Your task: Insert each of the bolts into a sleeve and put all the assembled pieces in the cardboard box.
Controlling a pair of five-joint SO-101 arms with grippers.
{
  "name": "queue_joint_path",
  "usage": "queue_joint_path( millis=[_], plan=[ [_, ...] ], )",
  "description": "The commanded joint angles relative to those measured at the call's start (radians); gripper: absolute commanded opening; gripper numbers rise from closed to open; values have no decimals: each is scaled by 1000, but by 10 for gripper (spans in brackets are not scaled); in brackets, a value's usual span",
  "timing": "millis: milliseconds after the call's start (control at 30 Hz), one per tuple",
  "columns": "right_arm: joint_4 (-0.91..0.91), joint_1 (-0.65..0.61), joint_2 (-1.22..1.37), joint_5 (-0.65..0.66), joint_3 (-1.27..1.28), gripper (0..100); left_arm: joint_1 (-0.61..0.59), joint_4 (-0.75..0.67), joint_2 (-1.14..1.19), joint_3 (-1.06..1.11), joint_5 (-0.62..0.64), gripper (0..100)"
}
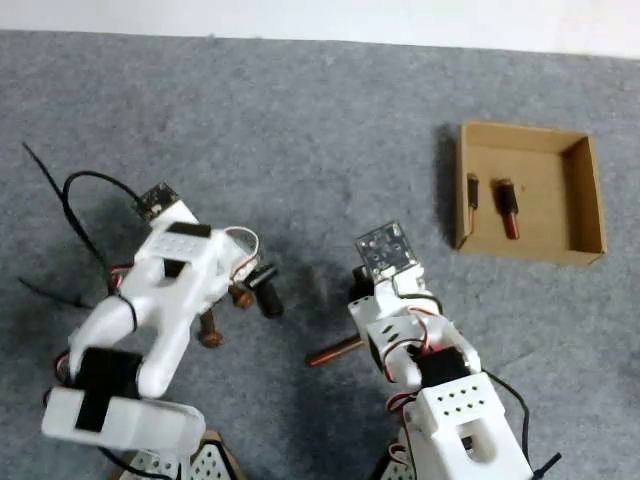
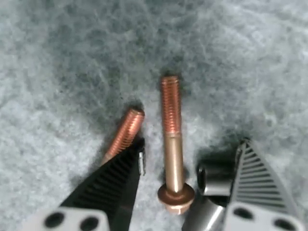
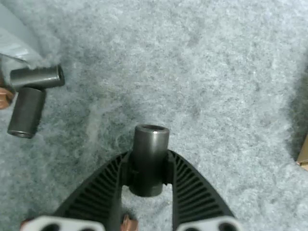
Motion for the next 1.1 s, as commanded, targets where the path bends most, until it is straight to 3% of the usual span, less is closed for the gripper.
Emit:
queue_joint_path(
  millis=[0,133,400,567,767,1067],
  plan=[
    [-28,13,-16,-3,-4,9,5,115,73,-127,9,277],
    [-28,13,-16,-3,-4,9,7,138,91,-143,9,264],
    [-28,13,-16,-3,-4,9,7,135,91,-145,6,12],
    [-28,13,-16,-3,-4,9,7,135,76,-145,-34,6],
    [-28,13,-18,-3,-4,9,-7,143,-41,-139,-321,6],
    [-28,15,-18,-3,-4,9,-205,133,-216,-68,-1132,8]
  ],
)
